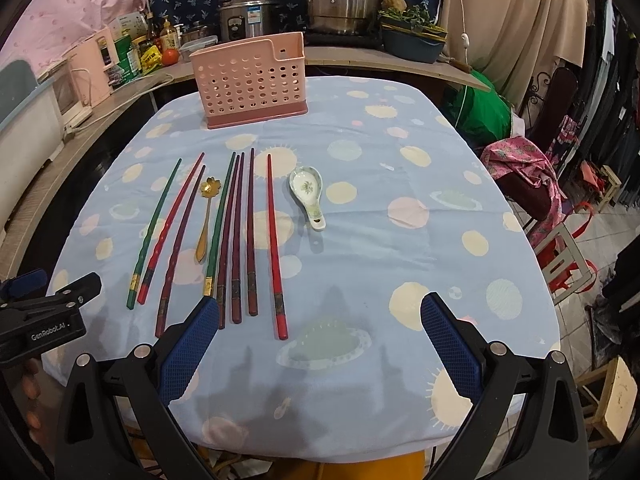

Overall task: Organize utensils
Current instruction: 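Grasp the green chopstick with the left tool while the right tool grasps the white ceramic spoon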

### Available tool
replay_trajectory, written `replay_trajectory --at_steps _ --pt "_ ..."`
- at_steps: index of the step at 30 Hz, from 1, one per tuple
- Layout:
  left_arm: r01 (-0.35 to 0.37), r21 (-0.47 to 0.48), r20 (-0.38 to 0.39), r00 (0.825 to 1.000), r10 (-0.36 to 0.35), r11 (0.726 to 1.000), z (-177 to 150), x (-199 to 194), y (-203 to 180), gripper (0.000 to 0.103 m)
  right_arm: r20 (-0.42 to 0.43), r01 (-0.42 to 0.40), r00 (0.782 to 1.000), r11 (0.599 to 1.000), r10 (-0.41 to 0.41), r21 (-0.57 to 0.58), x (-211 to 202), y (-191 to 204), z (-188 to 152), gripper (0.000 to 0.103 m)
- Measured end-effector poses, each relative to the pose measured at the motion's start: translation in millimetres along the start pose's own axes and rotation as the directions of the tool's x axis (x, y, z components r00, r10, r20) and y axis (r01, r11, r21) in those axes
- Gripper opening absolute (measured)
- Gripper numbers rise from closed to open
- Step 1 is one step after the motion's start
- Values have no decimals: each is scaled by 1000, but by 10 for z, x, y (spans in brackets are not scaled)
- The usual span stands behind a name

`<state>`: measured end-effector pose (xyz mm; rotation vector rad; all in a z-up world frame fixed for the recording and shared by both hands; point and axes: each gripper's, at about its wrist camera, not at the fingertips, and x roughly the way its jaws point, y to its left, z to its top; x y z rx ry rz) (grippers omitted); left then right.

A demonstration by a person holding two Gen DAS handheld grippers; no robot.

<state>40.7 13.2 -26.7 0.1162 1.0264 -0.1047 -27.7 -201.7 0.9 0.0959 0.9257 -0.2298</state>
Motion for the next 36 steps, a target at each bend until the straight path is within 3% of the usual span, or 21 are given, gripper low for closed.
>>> replay_trajectory --at_steps 13,19,21,24,28,30,36 --pt "33 6 -93 995 -32 999 91 534 -37 72 -15 -4 1000 1000 4 30 233 -79 167 96" --pt "62 -1 -128 990 -61 998 64 627 -14 52 -8 -6 1000 999 6 35 309 -100 250 94" --pt "68 3 -124 990 -67 998 60 612 -5 34 -9 -33 999 998 34 57 367 -140 297 86" --pt "90 -1 -127 988 -89 996 66 599 6 17 -21 -90 995 989 93 115 525 -233 408 73" --pt "86 1 -123 989 -85 996 69 607 1 11 -48 -160 984 973 170 169 802 -313 551 53" --pt "82 2 -124 989 -81 997 72 608 -9 11 -60 -179 979 967 193 181 920 -321 594 38" --pt "71 -1 -124 990 -71 997 71 604 -25 11 -96 -211 968 957 233 197 1190 -290 637 22"
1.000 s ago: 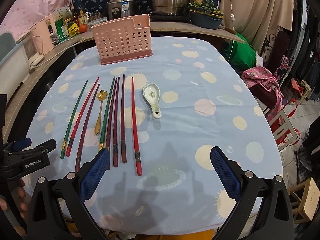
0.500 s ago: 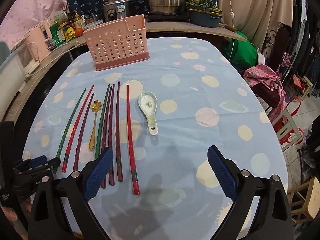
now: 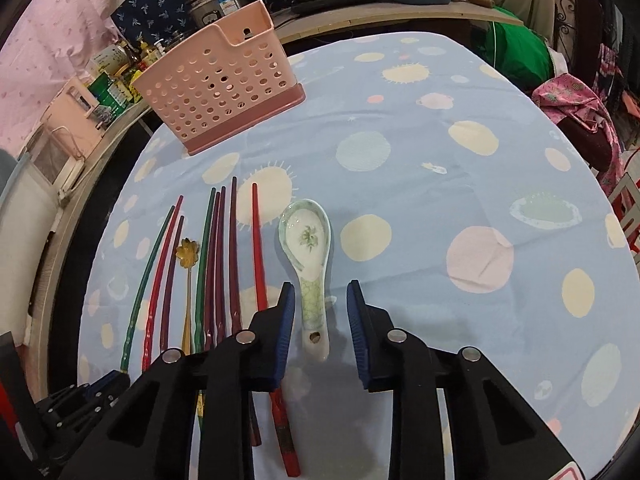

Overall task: Organize utensils
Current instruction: 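Grasp the green chopstick with the left tool while the right tool grasps the white ceramic spoon, then lift the green chopstick into the pink holder with the left tool while the right tool drops the spoon in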

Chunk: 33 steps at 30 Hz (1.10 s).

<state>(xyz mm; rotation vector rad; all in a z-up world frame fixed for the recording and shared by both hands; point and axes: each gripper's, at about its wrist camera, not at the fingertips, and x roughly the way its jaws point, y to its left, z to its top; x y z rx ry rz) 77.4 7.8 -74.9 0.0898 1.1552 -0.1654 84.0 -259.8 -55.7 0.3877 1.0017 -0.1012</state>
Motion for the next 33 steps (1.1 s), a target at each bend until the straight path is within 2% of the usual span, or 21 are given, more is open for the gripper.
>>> replay_trajectory --at_steps 8,18,27,33 --pt "2 -9 1 1000 -2 1000 2 -2 2 11 -38 -18 999 1000 18 -1 166 -34 -70 10" --pt "33 -38 4 999 -33 999 3 -61 56 7 -18 2 1000 1000 -2 -20 99 -25 -164 8" --pt "58 -83 118 992 -48 995 228 -535 197 7 91 23 996 1000 -23 2 -473 -82 23 6" --pt "92 -84 246 967 -69 992 687 -944 255 7 156 26 988 999 -22 -25 -722 -11 337 6"
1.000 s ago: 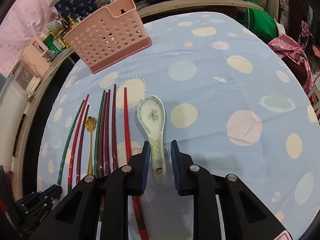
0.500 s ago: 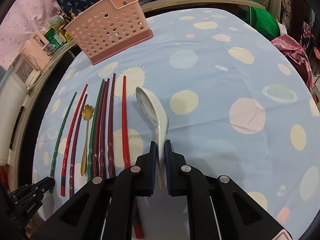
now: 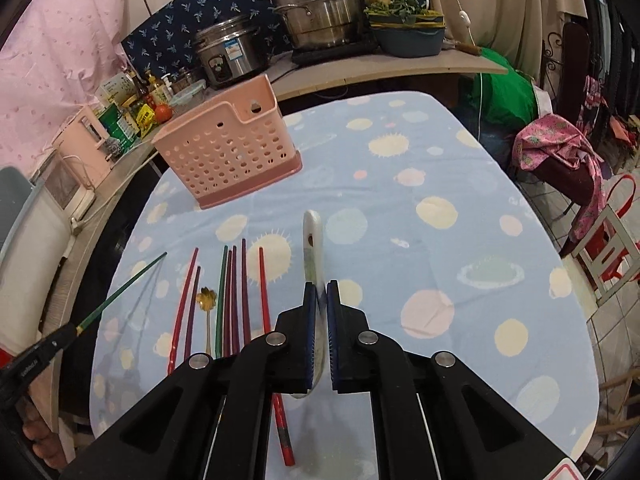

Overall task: Organize utensils
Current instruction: 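Lift the green chopstick into the pink holder with the left tool while the right tool drops the spoon in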

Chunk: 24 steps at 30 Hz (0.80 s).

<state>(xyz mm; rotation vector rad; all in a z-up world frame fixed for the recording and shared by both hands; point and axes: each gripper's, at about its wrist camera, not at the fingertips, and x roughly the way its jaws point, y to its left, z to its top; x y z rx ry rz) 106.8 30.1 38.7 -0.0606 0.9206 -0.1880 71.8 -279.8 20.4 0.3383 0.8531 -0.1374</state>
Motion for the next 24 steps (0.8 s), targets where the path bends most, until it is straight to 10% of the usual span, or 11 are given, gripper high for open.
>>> replay_trajectory --at_steps 11,24 --pt "10 19 261 965 -15 1000 1447 -341 -143 7 149 -47 987 998 54 -50 12 338 963 5" --pt "67 26 515 854 -71 997 2624 -716 -581 7 211 -66 974 993 86 -99 579 769 2057 5"
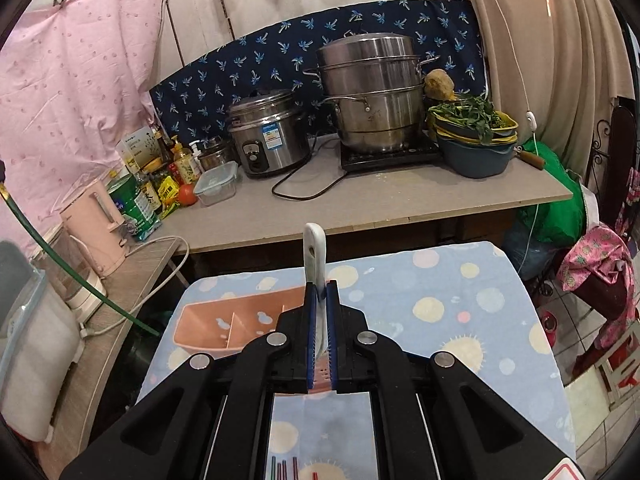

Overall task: Organize utensils
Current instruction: 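Lift the green chopstick into the pink holder with the left tool while the right tool drops the spoon in, then open both tools and move them back over the remaining chopsticks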

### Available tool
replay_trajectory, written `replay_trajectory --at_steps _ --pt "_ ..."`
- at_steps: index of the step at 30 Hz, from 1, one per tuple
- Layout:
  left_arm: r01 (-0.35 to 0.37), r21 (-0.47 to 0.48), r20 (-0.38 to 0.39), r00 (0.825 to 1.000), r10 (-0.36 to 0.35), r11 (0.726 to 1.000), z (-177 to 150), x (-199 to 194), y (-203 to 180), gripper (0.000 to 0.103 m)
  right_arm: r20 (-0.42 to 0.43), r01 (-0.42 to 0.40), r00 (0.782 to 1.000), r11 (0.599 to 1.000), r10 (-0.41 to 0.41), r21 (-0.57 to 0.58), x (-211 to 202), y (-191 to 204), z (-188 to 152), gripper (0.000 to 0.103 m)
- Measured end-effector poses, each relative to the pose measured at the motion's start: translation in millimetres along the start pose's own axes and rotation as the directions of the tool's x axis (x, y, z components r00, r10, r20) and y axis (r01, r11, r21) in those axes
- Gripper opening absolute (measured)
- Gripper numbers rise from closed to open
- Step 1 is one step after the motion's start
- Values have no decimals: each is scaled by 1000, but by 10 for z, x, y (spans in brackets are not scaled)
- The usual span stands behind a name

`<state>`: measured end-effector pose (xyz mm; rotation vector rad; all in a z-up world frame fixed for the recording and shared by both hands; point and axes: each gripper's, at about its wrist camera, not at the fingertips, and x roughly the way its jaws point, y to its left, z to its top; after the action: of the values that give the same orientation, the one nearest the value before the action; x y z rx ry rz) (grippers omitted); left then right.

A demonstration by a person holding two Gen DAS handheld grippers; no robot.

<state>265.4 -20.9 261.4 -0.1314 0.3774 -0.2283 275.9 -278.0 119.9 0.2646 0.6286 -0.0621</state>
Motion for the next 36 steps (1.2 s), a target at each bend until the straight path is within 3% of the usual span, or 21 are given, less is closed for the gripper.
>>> replay_trajectory --at_steps 4,10,17,20,26,32,36 --pt "6 8 -6 1000 -6 1000 -1 305 -98 7 -43 0 999 1000 -1 -3 317 -10 63 5" --pt "-17 16 -77 997 18 1000 -256 770 -90 7 -111 8 994 1000 -9 -6 713 -35 -44 5" --pt "-37 4 -144 989 37 999 -482 1044 36 7 -149 4 989 1000 -6 -11 961 -47 -188 7" --pt "-48 -7 -146 988 46 999 -531 1058 99 10 -139 3 990 1000 -5 -11 951 -27 -203 8" --pt "-60 -25 -145 988 56 998 -544 957 233 29 -122 -4 993 1000 3 -9 813 20 -173 11" --pt "-72 -32 -149 987 66 997 -626 675 379 39 -98 -15 995 1000 13 -20 478 132 -212 23" --pt "-84 -21 -164 983 80 996 -790 462 471 44 -100 -26 995 999 24 -22 213 197 -353 26"
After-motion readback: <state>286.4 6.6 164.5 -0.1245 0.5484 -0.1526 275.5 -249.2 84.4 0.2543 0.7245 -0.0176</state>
